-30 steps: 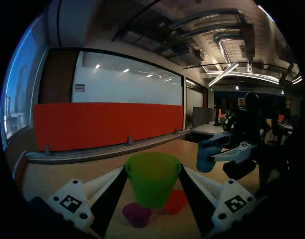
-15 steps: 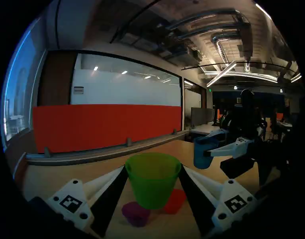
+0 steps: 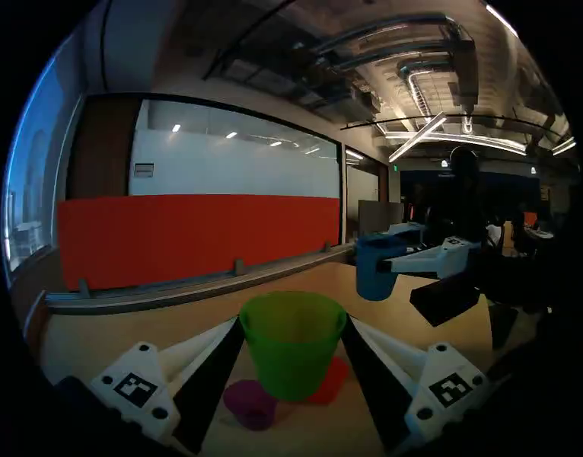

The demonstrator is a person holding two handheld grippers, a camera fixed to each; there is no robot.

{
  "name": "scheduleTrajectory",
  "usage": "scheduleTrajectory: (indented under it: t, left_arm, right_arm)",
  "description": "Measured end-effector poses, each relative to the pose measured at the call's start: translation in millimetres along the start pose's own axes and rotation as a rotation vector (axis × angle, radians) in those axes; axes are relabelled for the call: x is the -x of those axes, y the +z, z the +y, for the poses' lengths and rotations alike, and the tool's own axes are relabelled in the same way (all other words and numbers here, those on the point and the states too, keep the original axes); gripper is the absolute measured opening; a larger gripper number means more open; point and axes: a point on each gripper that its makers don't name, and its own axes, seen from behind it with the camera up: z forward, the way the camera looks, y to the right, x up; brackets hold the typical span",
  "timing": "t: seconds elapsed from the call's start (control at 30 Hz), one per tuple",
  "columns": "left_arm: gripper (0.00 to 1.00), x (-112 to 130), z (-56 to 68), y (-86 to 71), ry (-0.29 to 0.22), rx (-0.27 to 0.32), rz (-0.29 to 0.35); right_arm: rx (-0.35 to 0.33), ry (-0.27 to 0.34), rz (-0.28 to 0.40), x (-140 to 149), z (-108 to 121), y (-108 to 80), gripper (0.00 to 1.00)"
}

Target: Pour water

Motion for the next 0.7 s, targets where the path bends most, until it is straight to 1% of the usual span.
scheduleTrajectory:
  t: [0.1,0.4,0.7]
  left_arm:
    - [0.89,2.2,4.4,1.9,0.007,0.011,-0.002]
    - [0.88,2.7,15.1,6.2,-0.006,0.035,0.003]
    - [0.88,5.2,23.4,10.2,-0.004,0.058,-0.006]
  right_arm:
    - [-0.007,-0.013,0.012,-10.7,-1.3,2.3,0.91]
    - [-0.028,-0.037,0.045,-39.9,-5.6,11.0,0.91]
    - [-0.031,-0.105,0.055,-58.8,-5.7,16.4,0.91]
